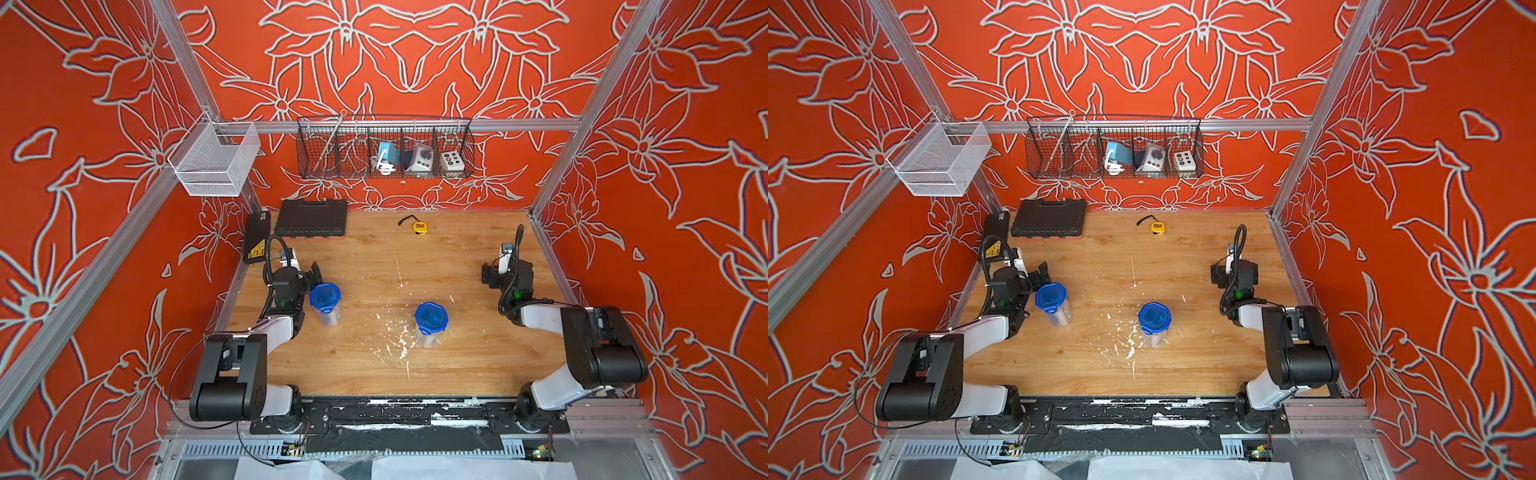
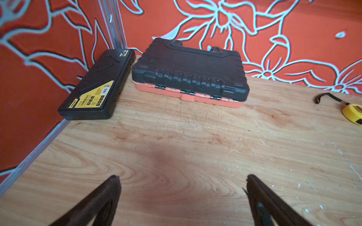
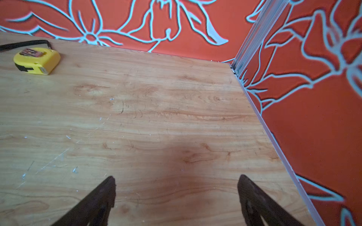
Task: Pack away toiletry kits
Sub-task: Reset both arms
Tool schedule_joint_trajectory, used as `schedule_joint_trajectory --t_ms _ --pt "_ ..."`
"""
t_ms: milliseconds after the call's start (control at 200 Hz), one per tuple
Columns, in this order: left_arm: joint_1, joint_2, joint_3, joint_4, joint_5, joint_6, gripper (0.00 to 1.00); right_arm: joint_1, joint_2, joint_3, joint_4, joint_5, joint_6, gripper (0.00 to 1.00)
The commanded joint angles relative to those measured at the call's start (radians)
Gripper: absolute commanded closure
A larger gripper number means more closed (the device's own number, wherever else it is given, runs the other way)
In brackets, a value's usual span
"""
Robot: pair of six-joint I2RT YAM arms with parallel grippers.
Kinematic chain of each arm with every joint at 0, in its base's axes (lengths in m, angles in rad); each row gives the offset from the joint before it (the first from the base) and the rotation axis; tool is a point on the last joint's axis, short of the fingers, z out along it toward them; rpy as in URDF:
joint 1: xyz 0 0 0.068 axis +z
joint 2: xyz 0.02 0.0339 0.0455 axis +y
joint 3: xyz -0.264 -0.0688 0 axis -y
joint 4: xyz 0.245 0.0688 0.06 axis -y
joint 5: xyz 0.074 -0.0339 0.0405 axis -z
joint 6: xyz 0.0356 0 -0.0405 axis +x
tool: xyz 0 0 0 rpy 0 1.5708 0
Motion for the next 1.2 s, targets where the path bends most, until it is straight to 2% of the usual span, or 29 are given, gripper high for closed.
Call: schedule_joint_trajectory --t_ms 0,130,200,285,415,520,571,691,846,1001,1066,1116,1151,1196 --pt "0.002 -0.028 -0.014 0.044 0.055 0.023 0.02 -0.005 0.028 0.067 -0.013 -0.034 0.035 0.02" --pt "0.002 -0.109 -0.079 0.042 0.062 -0.001 0.02 -0.004 -0.001 0.053 -0.026 0.029 0.058 0.02" --pt "0.002 -0.125 -0.115 0.066 0.056 -0.016 0.02 -0.005 -0.057 0.007 0.003 0.022 0.059 0.02" --pt "0.0 -0.118 -0.139 0.09 0.072 -0.036 0.02 -0.005 -0.15 -0.022 -0.011 0.019 0.053 0.03" --pt "-0.021 -0.089 -0.16 0.136 0.03 -0.05 0.02 -0.007 -0.268 -0.006 -0.192 0.02 0.006 0.02" --pt "-0.034 -0.028 -0.17 0.204 0.004 -0.041 0.02 -0.012 -0.331 -0.072 -0.187 0.006 0.013 0.03" --pt "-0.05 -0.002 -0.188 0.248 -0.022 -0.037 0.02 -0.013 -0.326 -0.077 -0.172 0.01 0.018 0.02" --pt "-0.112 0.016 -0.221 0.336 -0.042 0.028 0.02 -0.016 -0.343 -0.058 -0.264 -0.022 0.003 0.02" --pt "-0.113 0.018 -0.218 0.329 -0.044 0.027 0.02 -0.015 -0.369 -0.059 -0.345 -0.01 -0.008 0.02" --pt "-0.112 0.02 -0.215 0.324 -0.041 0.025 0.02 -0.015 -0.349 -0.084 -0.302 0.024 0.039 0.02" --pt "-0.112 0.02 -0.215 0.323 -0.041 0.026 0.02 -0.015 -0.326 -0.125 -0.237 0.025 0.059 0.02" --pt "-0.111 0.022 -0.215 0.323 -0.042 0.027 0.02 -0.016 -0.287 -0.17 -0.111 0.058 0.069 0.02" --pt "-0.112 0.022 -0.214 0.323 -0.042 0.025 0.02 -0.016 -0.28 -0.159 -0.135 0.061 0.059 0.02" --pt "-0.112 0.021 -0.214 0.322 -0.043 0.027 0.02 -0.023 -0.24 -0.163 -0.074 0.081 0.066 0.02"
